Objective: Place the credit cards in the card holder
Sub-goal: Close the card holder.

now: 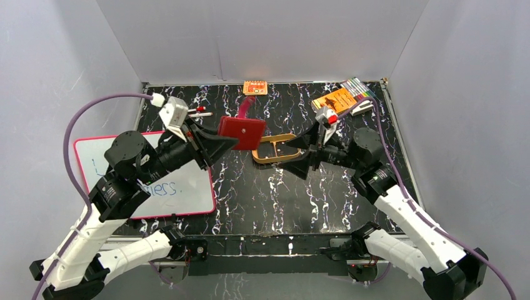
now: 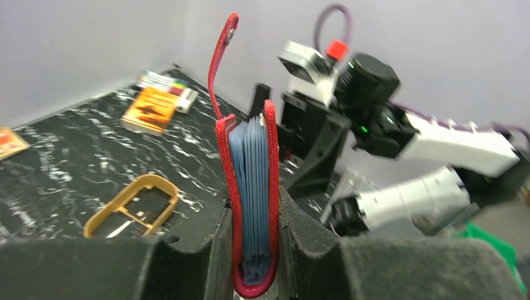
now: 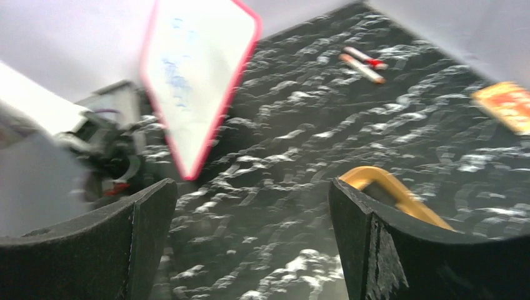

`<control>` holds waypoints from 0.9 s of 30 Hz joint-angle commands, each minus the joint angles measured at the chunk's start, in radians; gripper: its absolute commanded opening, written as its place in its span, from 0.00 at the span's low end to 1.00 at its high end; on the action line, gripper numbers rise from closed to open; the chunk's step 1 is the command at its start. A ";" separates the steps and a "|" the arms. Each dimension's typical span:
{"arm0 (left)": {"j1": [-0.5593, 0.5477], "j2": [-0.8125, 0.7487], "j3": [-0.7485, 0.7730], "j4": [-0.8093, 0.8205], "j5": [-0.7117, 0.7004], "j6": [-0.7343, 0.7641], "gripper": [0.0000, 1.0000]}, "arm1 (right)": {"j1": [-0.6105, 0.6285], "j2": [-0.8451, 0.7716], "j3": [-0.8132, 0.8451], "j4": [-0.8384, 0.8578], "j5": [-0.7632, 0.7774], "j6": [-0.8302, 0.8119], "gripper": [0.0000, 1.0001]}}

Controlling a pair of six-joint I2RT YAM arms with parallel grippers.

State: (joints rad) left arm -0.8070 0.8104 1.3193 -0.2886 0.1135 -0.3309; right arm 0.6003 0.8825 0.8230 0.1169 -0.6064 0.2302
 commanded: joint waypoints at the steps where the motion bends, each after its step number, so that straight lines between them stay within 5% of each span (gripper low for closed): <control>1: -0.001 -0.004 0.010 -0.005 0.346 0.062 0.00 | -0.026 -0.078 -0.018 0.276 -0.292 0.322 0.99; 11: 0.000 0.012 0.004 0.023 0.540 0.071 0.00 | -0.027 -0.105 0.015 0.385 -0.339 0.461 0.98; 27: -0.001 0.114 0.024 0.074 0.621 0.062 0.00 | -0.025 0.035 0.095 0.590 -0.366 0.682 0.93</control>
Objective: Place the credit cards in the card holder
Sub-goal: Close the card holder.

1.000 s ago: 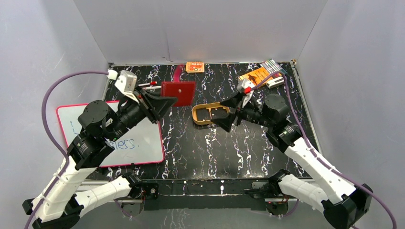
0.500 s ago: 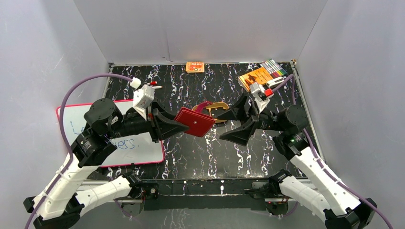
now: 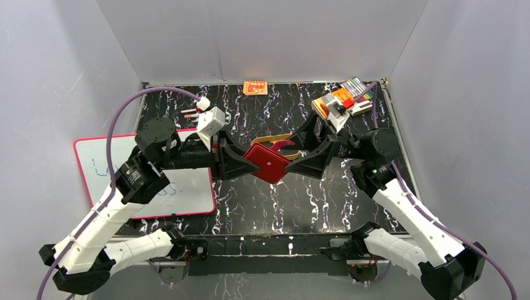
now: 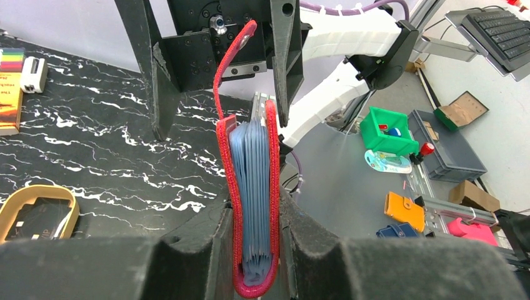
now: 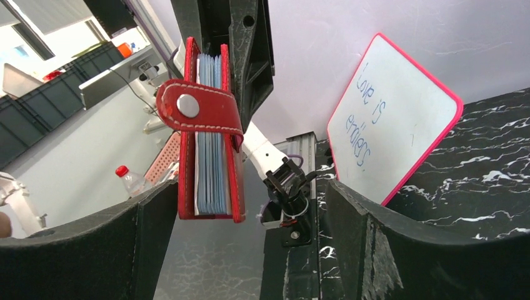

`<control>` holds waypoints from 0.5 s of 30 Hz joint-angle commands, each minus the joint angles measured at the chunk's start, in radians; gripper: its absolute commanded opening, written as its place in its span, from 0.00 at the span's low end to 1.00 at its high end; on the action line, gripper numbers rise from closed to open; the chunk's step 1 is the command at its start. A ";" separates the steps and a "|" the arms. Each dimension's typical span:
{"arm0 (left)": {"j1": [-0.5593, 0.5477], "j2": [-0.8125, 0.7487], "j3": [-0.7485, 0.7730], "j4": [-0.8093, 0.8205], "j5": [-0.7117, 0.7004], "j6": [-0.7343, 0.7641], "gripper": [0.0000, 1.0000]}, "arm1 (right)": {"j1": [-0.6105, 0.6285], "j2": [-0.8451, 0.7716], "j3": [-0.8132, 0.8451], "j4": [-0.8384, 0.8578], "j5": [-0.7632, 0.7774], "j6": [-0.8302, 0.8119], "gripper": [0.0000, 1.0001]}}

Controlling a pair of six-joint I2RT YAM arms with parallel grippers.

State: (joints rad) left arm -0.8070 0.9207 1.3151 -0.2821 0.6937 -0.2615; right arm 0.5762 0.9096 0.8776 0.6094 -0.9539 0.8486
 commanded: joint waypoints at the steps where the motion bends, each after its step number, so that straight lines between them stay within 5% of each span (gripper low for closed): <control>1: -0.001 0.010 0.032 0.066 0.040 -0.005 0.00 | 0.001 0.013 0.040 0.108 -0.025 0.076 0.91; 9: -0.001 0.045 0.047 0.061 0.006 0.011 0.00 | 0.011 0.036 0.043 0.139 -0.051 0.121 0.64; 15: -0.001 0.053 0.046 0.078 -0.035 0.012 0.00 | 0.024 0.043 0.039 0.114 -0.062 0.120 0.54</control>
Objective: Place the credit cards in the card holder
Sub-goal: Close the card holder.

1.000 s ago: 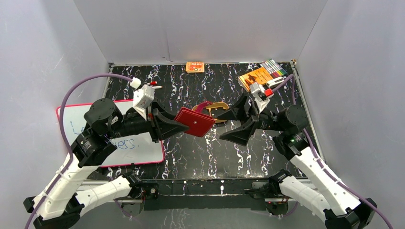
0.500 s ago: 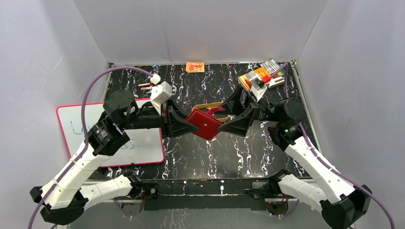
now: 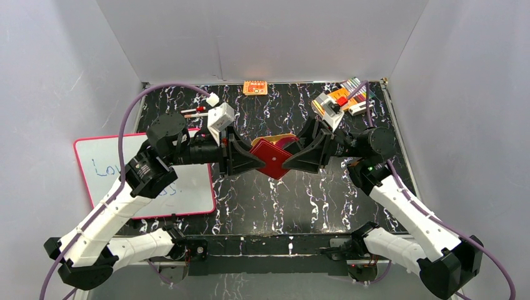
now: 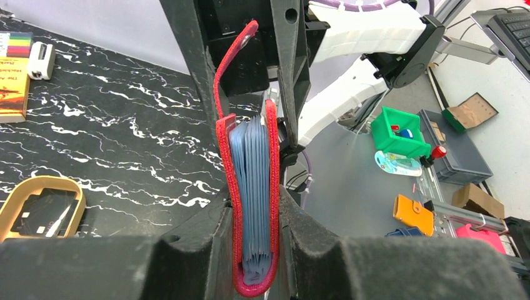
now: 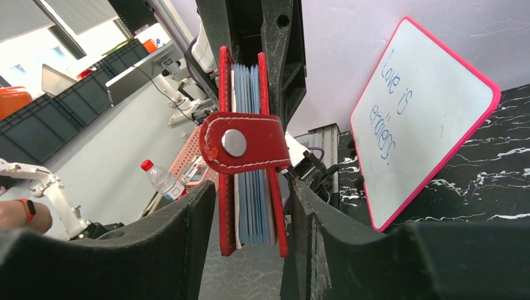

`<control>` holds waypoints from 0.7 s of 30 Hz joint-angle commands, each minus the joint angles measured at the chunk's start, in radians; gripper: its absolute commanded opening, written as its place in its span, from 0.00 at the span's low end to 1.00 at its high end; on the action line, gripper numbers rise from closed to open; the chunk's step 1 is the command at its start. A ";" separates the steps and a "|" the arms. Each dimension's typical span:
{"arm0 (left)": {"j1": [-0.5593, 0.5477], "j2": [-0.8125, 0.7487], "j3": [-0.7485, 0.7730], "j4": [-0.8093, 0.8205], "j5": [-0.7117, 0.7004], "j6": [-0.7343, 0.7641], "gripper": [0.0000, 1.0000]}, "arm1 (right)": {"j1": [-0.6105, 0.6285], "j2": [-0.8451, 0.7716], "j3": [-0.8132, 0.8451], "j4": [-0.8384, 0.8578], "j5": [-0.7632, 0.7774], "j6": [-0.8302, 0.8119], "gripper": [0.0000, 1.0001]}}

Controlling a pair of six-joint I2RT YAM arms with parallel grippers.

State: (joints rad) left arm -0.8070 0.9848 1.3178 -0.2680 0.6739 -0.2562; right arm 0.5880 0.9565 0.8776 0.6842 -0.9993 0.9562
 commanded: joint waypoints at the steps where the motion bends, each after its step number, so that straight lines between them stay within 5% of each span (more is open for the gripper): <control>1: 0.000 -0.010 0.043 0.068 -0.020 0.006 0.00 | 0.015 -0.002 0.040 0.036 -0.020 0.010 0.51; 8: 0.000 -0.017 0.026 0.101 -0.048 -0.012 0.00 | 0.025 -0.017 0.007 0.071 0.028 0.011 0.08; 9: -0.001 -0.022 0.015 0.108 -0.057 -0.023 0.04 | 0.024 -0.022 -0.004 0.098 0.046 0.023 0.03; 11: 0.000 -0.043 -0.027 0.148 -0.069 -0.051 0.54 | 0.025 -0.034 -0.046 0.177 0.101 0.051 0.00; 13: -0.001 -0.072 -0.091 0.209 -0.087 -0.106 0.75 | 0.024 -0.041 -0.082 0.263 0.160 0.079 0.00; 16: -0.001 -0.108 -0.197 0.356 -0.090 -0.219 0.84 | 0.025 -0.043 -0.133 0.388 0.249 0.119 0.00; 21: -0.001 -0.144 -0.326 0.574 -0.149 -0.379 0.81 | 0.027 -0.029 -0.177 0.490 0.348 0.151 0.00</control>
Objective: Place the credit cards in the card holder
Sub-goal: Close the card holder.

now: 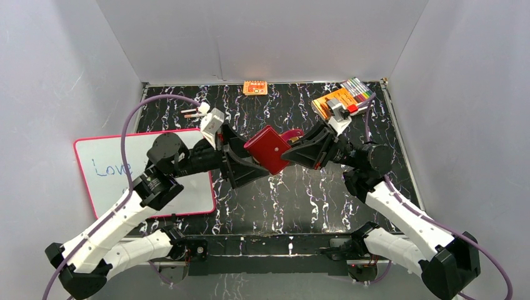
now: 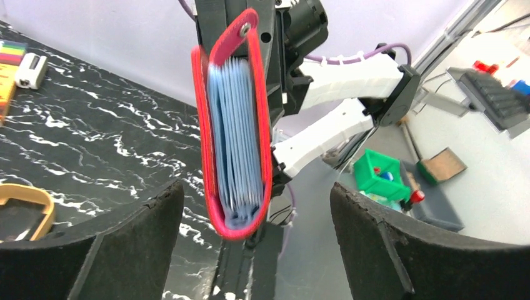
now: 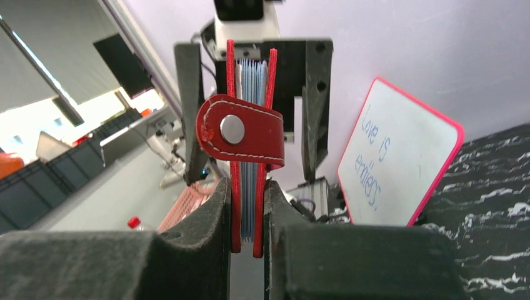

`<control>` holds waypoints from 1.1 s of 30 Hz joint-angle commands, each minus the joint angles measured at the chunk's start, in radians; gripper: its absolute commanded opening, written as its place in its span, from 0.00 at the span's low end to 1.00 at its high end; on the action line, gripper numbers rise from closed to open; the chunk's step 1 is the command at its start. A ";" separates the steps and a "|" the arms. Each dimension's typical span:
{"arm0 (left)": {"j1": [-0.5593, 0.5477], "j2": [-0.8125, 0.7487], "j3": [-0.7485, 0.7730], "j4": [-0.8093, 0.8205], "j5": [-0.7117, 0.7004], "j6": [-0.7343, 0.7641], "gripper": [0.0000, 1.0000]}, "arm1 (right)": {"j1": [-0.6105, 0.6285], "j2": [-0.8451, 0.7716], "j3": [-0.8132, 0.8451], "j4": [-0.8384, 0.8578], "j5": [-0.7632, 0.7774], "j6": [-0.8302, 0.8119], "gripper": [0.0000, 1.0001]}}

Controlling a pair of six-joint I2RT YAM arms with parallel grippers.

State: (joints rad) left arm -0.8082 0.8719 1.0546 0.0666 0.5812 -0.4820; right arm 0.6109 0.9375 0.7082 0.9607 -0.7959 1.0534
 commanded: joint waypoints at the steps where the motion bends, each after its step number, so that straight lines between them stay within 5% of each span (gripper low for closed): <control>1: 0.001 -0.034 -0.080 0.279 -0.071 -0.177 0.80 | 0.005 -0.010 -0.013 0.225 0.158 0.056 0.00; 24: 0.000 0.109 -0.093 0.513 -0.195 -0.306 0.29 | 0.024 0.003 -0.093 0.277 0.316 0.077 0.00; 28: 0.000 0.113 -0.089 0.504 -0.187 -0.297 0.00 | 0.025 0.001 -0.098 0.264 0.311 0.074 0.00; 29: 0.001 0.108 -0.087 0.482 -0.202 -0.288 0.00 | 0.024 -0.006 -0.096 0.238 0.306 0.059 0.00; 33: 0.001 0.064 -0.068 0.312 -0.311 -0.233 0.00 | 0.024 -0.123 -0.044 -0.118 0.316 -0.111 0.49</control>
State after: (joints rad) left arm -0.8082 0.9886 0.9398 0.4919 0.3809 -0.7742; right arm 0.6304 0.9314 0.6048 1.0683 -0.5072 1.1000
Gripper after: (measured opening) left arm 0.164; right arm 0.360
